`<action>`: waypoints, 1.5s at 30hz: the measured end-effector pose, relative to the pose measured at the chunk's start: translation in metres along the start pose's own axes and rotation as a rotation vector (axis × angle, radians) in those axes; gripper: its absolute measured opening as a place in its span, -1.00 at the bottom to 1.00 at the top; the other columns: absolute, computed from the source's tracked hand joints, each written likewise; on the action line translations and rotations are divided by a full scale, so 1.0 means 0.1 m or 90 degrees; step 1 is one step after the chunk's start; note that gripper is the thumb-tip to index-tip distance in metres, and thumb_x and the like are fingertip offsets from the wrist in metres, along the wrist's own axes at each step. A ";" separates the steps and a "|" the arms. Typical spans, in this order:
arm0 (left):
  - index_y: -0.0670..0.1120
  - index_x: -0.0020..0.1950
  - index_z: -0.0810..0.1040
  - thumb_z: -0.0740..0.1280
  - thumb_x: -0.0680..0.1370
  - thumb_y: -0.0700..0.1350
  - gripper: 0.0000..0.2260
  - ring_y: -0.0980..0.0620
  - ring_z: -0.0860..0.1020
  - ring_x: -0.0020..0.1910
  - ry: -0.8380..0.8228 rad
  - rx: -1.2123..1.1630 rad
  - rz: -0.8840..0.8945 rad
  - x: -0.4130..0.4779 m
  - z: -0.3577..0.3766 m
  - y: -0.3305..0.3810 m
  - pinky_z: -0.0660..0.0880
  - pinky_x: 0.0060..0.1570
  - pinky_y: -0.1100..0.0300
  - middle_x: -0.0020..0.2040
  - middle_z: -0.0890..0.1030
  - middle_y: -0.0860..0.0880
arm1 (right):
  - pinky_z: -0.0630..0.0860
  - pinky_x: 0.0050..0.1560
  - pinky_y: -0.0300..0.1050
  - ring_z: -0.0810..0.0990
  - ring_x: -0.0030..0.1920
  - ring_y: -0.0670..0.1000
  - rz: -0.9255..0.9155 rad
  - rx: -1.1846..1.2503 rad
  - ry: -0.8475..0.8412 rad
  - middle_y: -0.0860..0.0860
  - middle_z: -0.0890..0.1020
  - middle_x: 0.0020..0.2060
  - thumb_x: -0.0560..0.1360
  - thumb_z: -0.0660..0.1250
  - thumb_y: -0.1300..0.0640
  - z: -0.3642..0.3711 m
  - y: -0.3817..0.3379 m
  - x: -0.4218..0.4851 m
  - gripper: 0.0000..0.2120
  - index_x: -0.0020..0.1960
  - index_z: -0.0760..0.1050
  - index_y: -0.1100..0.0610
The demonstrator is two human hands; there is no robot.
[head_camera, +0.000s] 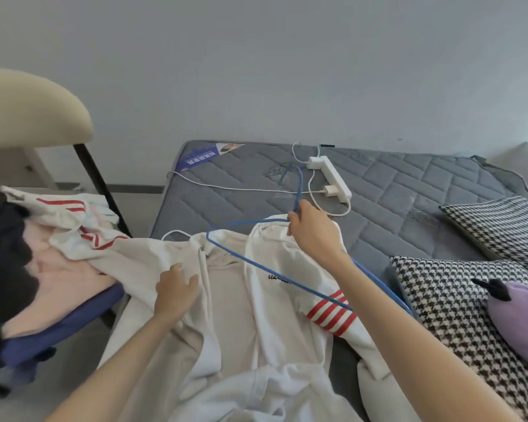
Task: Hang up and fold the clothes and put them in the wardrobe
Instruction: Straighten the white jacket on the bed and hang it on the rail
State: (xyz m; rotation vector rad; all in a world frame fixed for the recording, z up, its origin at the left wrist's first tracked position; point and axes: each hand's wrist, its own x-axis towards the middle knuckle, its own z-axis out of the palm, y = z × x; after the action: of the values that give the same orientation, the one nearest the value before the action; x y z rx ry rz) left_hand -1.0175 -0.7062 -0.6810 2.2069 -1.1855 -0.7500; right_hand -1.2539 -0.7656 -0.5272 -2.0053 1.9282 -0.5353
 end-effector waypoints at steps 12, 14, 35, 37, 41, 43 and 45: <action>-0.15 0.42 0.26 0.41 0.43 0.18 -0.29 -0.25 0.37 0.29 -0.005 -0.011 -0.142 0.34 0.28 0.06 0.31 0.23 0.01 0.30 0.43 -0.18 | 0.38 -0.31 -0.11 0.56 -0.24 0.10 0.061 -0.076 -0.029 0.06 0.61 -0.22 0.59 0.11 0.14 0.33 0.12 0.10 -0.80 -0.01 0.48 0.19; -0.12 0.40 0.26 0.38 0.48 0.07 -0.41 -0.22 0.42 0.25 -0.008 -0.035 -0.160 0.40 0.31 0.02 0.30 0.21 0.01 0.25 0.49 -0.16 | 0.34 -0.33 -0.12 0.55 -0.25 0.11 0.067 -0.097 -0.012 0.06 0.58 -0.24 0.59 0.10 0.14 0.36 0.14 0.13 -0.83 -0.01 0.44 0.17; 0.11 -0.04 0.46 0.24 0.47 -0.12 -0.85 0.16 0.50 -0.20 -0.181 -0.235 0.140 -0.17 -0.28 0.13 0.41 -0.24 0.31 -0.21 0.55 0.16 | 0.23 -0.46 -0.31 0.32 -0.44 -0.12 0.205 0.524 -0.237 -0.06 0.38 -0.48 0.56 0.14 0.31 1.69 -0.48 0.34 -0.64 -0.39 0.30 0.08; 0.08 0.00 0.43 0.25 0.52 -0.14 -0.88 0.05 0.52 -0.10 -0.196 -0.129 0.119 -0.08 -0.29 -0.01 0.41 -0.17 0.24 -0.12 0.55 0.11 | 0.25 -0.44 -0.35 0.32 -0.39 -0.12 0.160 0.494 -0.242 -0.06 0.39 -0.43 0.55 0.12 0.34 1.70 -0.49 0.36 -0.65 -0.37 0.30 0.08; -0.04 0.46 0.20 0.33 0.48 -0.14 -0.42 -0.10 0.44 0.20 -0.260 0.126 0.160 0.02 -0.20 -0.25 0.43 0.14 0.11 0.24 0.41 -0.08 | 0.37 -0.20 -0.34 0.49 -0.13 0.01 0.066 0.301 -0.238 0.04 0.55 -0.16 0.56 0.10 0.34 1.62 -0.32 0.31 -0.76 -0.06 0.53 0.20; 0.05 0.56 -0.08 0.31 0.48 -0.18 -0.22 -0.16 0.32 0.29 -0.182 0.247 0.211 -0.03 -0.14 -0.29 0.42 0.15 0.09 0.38 0.18 -0.12 | 0.38 0.15 -0.15 0.46 0.14 0.10 0.032 0.182 -0.149 0.10 0.53 0.13 0.53 0.11 0.35 1.62 -0.14 0.22 -0.68 0.23 0.46 0.23; 0.21 0.55 -0.07 0.26 0.45 -0.27 -0.18 -0.18 0.17 0.41 -0.124 0.337 0.309 -0.06 -0.07 -0.26 0.36 0.19 0.05 0.50 -0.01 -0.12 | 0.31 0.23 -0.07 0.36 0.22 0.13 -0.007 0.018 -0.057 0.09 0.40 0.27 0.47 0.18 0.33 1.63 -0.02 0.07 -0.57 0.33 0.34 0.17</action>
State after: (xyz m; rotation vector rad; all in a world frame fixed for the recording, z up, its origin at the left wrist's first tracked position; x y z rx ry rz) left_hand -1.0002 -0.6872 -0.6922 2.1121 -2.1169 -0.4883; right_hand -1.1757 -0.7782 -0.6701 -1.9885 1.8476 -0.4642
